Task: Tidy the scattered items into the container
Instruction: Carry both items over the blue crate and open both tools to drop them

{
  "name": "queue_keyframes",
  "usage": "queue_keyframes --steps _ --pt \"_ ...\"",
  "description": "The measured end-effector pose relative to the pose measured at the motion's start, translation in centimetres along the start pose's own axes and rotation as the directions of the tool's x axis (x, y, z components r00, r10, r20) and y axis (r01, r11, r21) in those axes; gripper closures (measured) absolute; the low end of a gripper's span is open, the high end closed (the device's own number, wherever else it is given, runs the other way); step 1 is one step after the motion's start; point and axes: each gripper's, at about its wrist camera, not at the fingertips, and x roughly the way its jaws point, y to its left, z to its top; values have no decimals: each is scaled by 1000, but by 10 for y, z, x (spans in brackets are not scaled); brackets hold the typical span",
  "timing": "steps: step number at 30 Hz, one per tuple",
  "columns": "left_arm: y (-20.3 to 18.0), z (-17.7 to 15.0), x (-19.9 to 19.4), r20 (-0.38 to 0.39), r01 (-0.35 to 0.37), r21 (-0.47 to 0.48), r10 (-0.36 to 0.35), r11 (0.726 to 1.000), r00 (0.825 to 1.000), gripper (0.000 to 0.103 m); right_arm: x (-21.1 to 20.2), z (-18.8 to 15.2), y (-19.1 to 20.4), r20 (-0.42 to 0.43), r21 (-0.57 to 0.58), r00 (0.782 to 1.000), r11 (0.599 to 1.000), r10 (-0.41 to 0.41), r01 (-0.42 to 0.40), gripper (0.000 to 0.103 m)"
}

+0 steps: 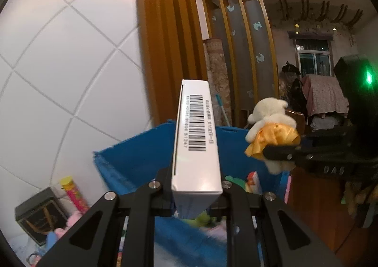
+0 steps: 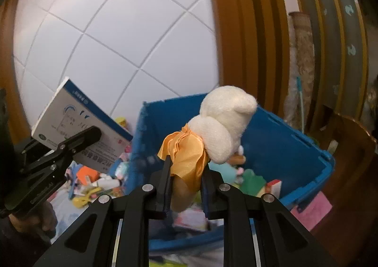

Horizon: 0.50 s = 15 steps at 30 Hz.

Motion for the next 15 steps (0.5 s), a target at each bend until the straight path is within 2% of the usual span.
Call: queue_keyframes --steps 9,11,12,13,14,15 --pt "-32 32 55 -59 -34 -5 33 999 998 84 33 15 -72 -35 55 999 998 -3 5 79" --pt "-30 38 63 -67 -39 -27 37 999 997 61 43 21 -83 -42 67 999 998 -7 10 69" --pt "-27 42 68 -72 -31 -42 28 999 997 20 48 25 -89 -47 70 999 997 -13 17 46" --pt "-26 45 71 -77 -21 -54 17 998 997 0 52 30 -93 -45 74 999 997 -16 19 14" --pt "-26 47 73 -79 -15 -60 10 998 997 0 53 34 -96 -34 81 999 997 -14 17 3" --pt "-25 48 73 -78 -23 -61 18 998 997 0 53 38 -99 -24 86 1000 996 -12 14 1"
